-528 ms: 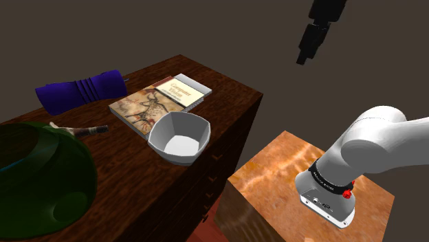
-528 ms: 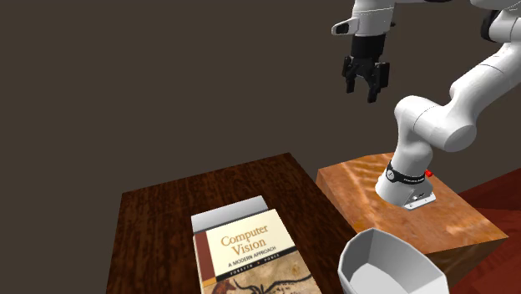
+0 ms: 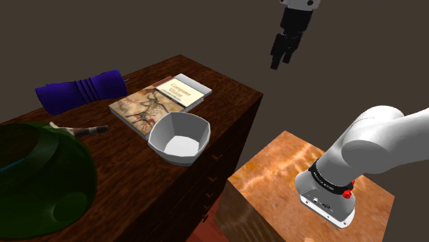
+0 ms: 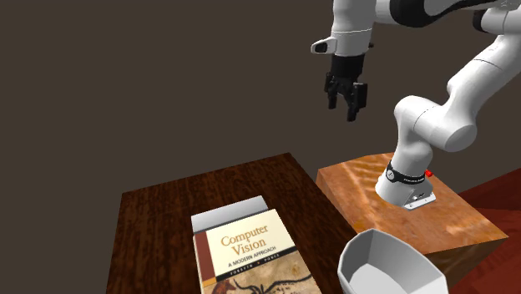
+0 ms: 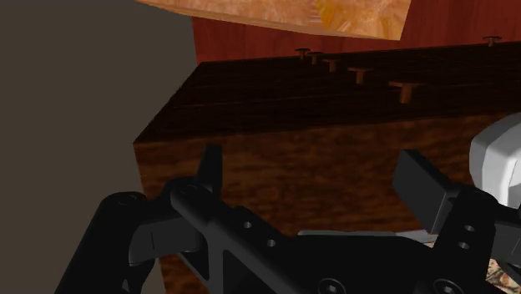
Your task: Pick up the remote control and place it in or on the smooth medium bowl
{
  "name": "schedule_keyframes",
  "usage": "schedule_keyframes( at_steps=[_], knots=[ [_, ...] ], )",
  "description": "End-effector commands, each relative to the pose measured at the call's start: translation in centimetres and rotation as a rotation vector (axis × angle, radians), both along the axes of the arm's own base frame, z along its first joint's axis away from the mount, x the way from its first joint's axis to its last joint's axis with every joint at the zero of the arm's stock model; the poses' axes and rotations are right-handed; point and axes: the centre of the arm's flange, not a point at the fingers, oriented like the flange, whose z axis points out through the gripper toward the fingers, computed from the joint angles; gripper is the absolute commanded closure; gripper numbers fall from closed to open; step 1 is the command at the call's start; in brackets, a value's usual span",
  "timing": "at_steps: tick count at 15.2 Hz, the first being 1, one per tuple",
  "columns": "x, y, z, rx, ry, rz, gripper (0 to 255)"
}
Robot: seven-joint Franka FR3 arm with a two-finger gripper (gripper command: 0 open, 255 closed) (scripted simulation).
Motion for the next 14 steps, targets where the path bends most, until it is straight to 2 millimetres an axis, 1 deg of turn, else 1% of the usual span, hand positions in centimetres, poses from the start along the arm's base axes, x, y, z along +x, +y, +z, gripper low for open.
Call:
schedule_keyframes(
  at_steps=[1,14],
  knots=[
    [2.3,1.2,-1.3,-0.004,-0.007,-0.004,0],
    [16.0,6.6,-9.4,-0.030,-0.043,-0.032,0]
  ],
)
